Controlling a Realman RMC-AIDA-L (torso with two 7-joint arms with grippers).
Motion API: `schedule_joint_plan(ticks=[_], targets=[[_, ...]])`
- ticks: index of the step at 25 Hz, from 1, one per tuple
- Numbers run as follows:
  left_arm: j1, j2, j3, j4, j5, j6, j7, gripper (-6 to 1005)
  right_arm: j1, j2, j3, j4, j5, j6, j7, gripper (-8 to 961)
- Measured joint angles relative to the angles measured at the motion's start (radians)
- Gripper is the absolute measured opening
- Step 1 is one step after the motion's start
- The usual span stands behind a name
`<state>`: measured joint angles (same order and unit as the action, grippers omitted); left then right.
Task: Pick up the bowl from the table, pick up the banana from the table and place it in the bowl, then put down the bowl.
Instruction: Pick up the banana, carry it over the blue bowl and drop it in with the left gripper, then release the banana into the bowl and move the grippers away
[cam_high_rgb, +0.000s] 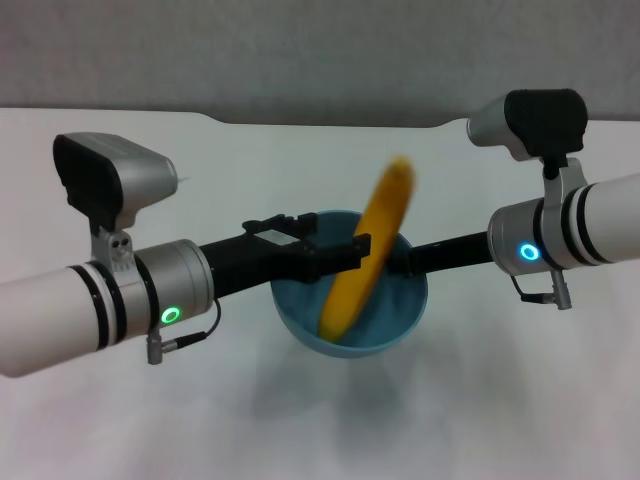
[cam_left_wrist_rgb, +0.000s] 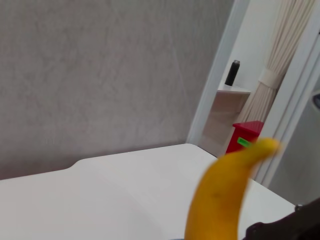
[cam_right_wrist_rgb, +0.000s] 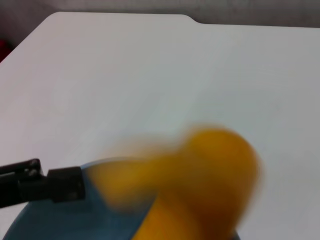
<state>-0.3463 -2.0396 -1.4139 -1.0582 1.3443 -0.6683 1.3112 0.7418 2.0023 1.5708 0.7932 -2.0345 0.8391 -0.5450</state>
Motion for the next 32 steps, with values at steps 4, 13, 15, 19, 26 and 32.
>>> schedule_joint_plan(ticks=[4, 13, 15, 19, 26, 32], targets=[[0.003, 0.008, -0.030, -0.004, 0.033, 0.000, -0.034, 852, 0.000, -0.003, 0.001, -0.016, -0.004, 0.002, 0.000, 25], [0.012, 0.011, -0.262, -0.044, 0.643, -0.039, -0.459, 885, 0.038, -0.005, 0.054, -0.053, -0.066, 0.026, 0.000, 25], [0.012, 0.009, -0.275, -0.079, 0.795, -0.038, -0.563, 883, 0.061, -0.005, 0.055, -0.076, -0.068, 0.023, 0.000, 25], [0.015, 0.003, -0.261, -0.165, 1.119, -0.035, -0.777, 883, 0.143, -0.005, 0.056, -0.172, -0.079, 0.022, 0.000, 26], [-0.006, 0.001, -0.158, -0.205, 1.506, -0.050, -1.083, 883, 0.257, -0.006, 0.065, -0.297, -0.081, -0.015, -0.014, 26], [-0.028, 0.002, -0.152, -0.204, 1.523, -0.076, -1.121, 882, 0.333, 0.000, 0.066, -0.388, -0.077, -0.022, -0.026, 26]])
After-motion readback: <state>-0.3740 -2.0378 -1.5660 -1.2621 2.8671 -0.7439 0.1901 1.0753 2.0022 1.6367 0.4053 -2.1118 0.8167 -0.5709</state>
